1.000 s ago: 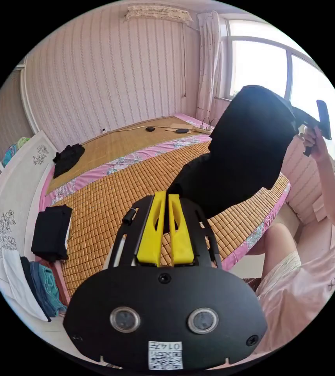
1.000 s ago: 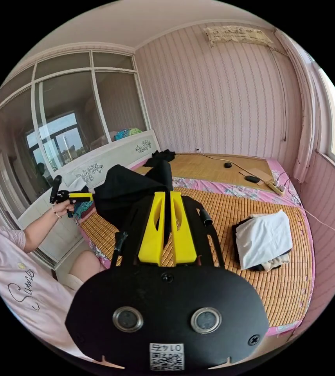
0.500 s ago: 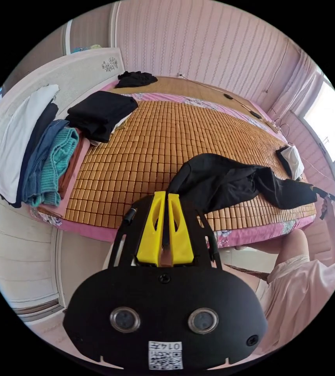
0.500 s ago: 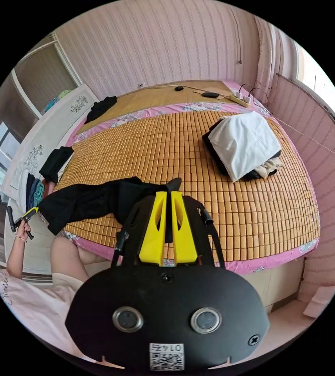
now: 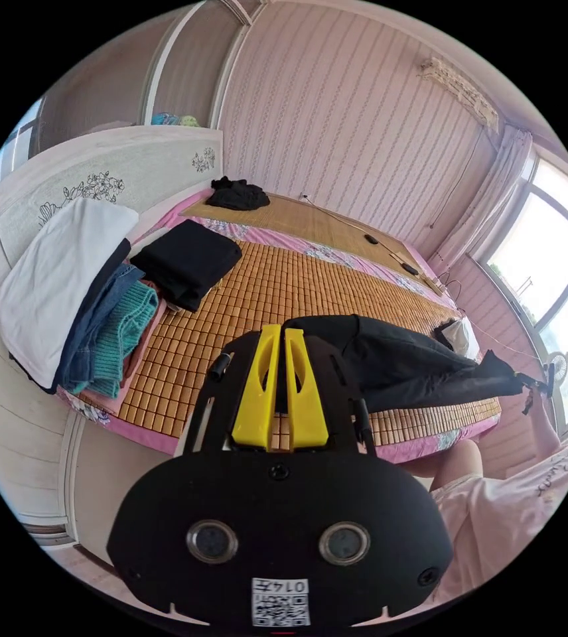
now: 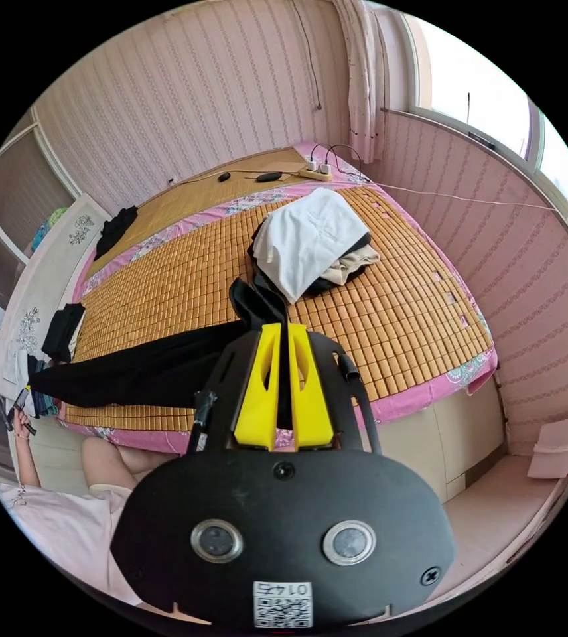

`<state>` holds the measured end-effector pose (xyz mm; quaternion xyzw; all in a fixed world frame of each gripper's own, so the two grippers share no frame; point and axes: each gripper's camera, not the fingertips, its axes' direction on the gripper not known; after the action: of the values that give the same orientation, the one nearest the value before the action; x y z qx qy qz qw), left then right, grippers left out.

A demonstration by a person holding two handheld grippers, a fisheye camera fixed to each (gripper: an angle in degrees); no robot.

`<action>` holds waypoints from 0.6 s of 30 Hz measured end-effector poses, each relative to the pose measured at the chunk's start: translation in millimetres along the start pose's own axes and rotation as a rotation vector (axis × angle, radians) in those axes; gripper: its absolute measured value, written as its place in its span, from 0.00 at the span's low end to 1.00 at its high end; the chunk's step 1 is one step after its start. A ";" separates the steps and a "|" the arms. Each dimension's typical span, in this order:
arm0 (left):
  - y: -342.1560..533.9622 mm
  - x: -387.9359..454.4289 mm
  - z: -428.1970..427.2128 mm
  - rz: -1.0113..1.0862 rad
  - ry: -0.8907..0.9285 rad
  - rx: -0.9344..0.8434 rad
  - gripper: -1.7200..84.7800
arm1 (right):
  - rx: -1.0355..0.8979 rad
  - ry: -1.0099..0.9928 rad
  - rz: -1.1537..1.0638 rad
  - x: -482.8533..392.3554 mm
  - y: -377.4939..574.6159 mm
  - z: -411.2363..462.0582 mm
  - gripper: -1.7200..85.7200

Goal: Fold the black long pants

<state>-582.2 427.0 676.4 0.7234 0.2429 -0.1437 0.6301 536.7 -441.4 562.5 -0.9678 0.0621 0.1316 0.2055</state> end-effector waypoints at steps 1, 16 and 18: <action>5.4 -6.2 1.7 -0.018 0.005 -0.019 0.01 | -0.013 -0.006 0.018 2.8 3.3 5.8 0.02; 19.9 -44.7 -37.7 -0.053 -0.102 -0.071 0.01 | -0.320 0.154 -0.120 -54.0 14.0 146.9 0.12; 19.1 -47.8 -42.8 -0.057 -0.105 -0.080 0.01 | -0.354 0.151 -0.127 -70.1 2.3 174.8 0.17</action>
<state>-616.4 459.2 724.1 0.6819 0.2356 -0.1894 0.6661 429.1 -366.5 427.3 -0.9979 -0.0081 0.0544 0.0350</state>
